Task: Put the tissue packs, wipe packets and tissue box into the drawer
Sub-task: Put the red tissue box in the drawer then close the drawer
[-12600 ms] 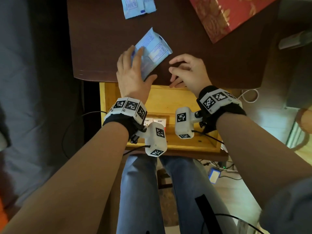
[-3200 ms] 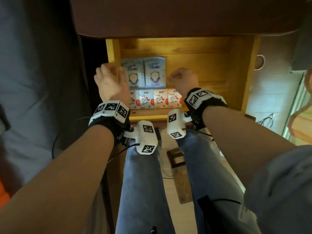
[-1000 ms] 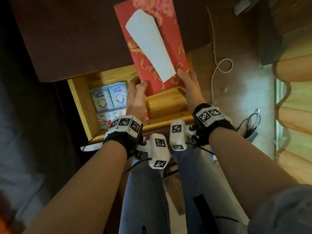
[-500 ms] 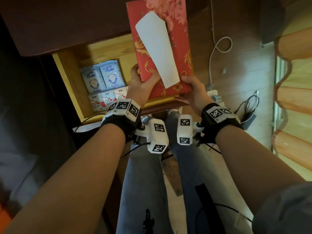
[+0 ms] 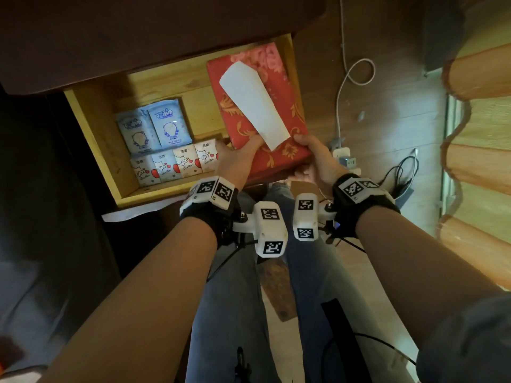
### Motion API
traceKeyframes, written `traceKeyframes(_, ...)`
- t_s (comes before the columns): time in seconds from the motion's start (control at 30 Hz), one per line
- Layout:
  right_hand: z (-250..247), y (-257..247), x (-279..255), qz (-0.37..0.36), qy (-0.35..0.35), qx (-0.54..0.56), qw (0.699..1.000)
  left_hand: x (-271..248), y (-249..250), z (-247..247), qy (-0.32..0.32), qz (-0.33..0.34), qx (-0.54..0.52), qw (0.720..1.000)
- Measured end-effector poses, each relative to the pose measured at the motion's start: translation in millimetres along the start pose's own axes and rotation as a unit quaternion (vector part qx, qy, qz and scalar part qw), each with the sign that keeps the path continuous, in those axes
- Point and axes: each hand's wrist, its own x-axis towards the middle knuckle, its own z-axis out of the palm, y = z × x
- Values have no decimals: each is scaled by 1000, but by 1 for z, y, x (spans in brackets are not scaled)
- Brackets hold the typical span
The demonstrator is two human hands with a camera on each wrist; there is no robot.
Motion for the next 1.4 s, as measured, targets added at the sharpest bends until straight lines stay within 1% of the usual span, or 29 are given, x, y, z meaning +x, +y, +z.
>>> traceKeyframes(0.2, -2, -15, 13, -12, 17, -99, 995, 27, 11, 0, 24, -4, 17, 1000)
traceKeyframes(0.3, -4, -15, 19, -41, 29, -125, 991, 36, 13, 2, 47, 4, 24, 999)
traceKeyframes(0.37, -8, -11, 24, -73, 51, -158, 983, 40, 12, 3, 58, 10, 24, 998)
traceKeyframes(0.43, -13, -9, 27, -134, 91, -186, 969, 44, 12, 5, 76, 16, 31, 997)
traceKeyframes(0.53, -19, -9, 34, -221, 162, -262, 926, 51, 11, 7, 107, 18, 29, 994)
traceKeyframes(0.6, -23, -7, 44, -247, 207, -302, 897, 57, 9, 8, 117, 18, 28, 993)
traceKeyframes(0.63, -24, -8, 50, -251, 225, -305, 891, 60, 8, 9, 120, 19, 35, 992)
traceKeyframes(0.73, -24, -7, 62, -253, 247, -286, 891, 69, 4, 13, 119, 30, 51, 991)
traceKeyframes(0.87, -25, -1, 72, -253, 243, -261, 899, 79, -6, 21, 89, 40, 56, 994)
traceKeyframes(0.97, -27, 1, 75, -253, 233, -242, 907, 85, -12, 27, 67, 34, 62, 995)
traceKeyframes(1.1, -29, 1, 79, -254, 221, -238, 911, 92, -17, 30, 59, 25, 89, 994)
traceKeyframes(1.27, -32, 3, 83, -264, 216, -243, 908, 96, -22, 32, 60, 57, 165, 983)
traceKeyframes(1.4, -32, 3, 84, -270, 217, -239, 907, 95, -21, 36, 54, 72, 185, 979)
